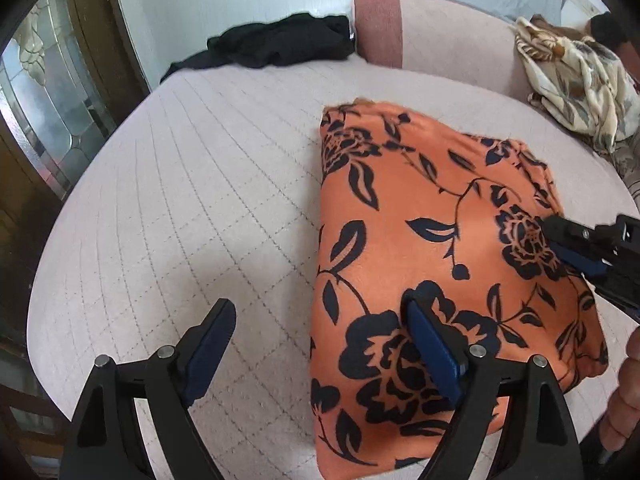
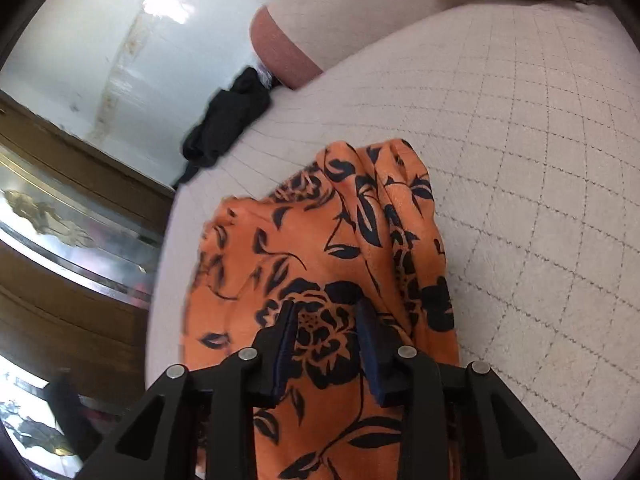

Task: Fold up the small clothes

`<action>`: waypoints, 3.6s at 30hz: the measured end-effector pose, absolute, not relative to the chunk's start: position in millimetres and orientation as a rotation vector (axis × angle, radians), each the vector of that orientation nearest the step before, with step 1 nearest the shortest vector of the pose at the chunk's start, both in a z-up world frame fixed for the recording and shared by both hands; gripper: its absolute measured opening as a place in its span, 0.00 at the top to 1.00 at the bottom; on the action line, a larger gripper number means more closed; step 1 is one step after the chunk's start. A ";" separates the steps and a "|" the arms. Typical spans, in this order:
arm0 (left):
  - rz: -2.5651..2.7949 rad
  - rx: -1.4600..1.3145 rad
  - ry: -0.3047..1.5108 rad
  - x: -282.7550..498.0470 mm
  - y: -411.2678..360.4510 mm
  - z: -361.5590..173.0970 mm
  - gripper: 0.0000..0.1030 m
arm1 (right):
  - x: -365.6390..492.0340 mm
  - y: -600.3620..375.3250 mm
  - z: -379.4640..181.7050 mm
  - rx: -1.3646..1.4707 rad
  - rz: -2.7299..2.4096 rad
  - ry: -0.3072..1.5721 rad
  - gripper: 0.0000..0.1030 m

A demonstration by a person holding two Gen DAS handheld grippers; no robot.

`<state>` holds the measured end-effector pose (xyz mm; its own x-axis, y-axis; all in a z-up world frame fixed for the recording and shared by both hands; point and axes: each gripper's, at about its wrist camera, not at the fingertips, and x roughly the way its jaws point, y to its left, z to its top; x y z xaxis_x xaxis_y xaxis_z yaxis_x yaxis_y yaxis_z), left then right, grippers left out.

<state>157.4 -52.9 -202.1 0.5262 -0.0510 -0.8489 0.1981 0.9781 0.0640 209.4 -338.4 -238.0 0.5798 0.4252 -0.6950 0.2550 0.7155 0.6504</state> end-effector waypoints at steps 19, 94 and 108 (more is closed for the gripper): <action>-0.146 0.181 0.827 81.7 -53.4 -118.7 0.15 | 133.7 -324.4 -209.1 0.742 0.172 1.026 0.65; -0.060 0.093 0.350 -62.8 -7.2 67.6 0.07 | -28.4 -257.5 27.4 0.150 -0.024 0.458 0.30; -0.087 0.084 0.356 -59.0 -2.6 65.8 0.07 | -24.6 -252.0 20.6 0.137 -0.033 0.474 0.30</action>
<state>-59.0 -2.6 65.8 0.9337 -0.0697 -0.3512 0.0994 0.9928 0.0671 -24.6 -252.0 20.6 0.8893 0.0002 -0.4572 0.0632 0.9903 0.1234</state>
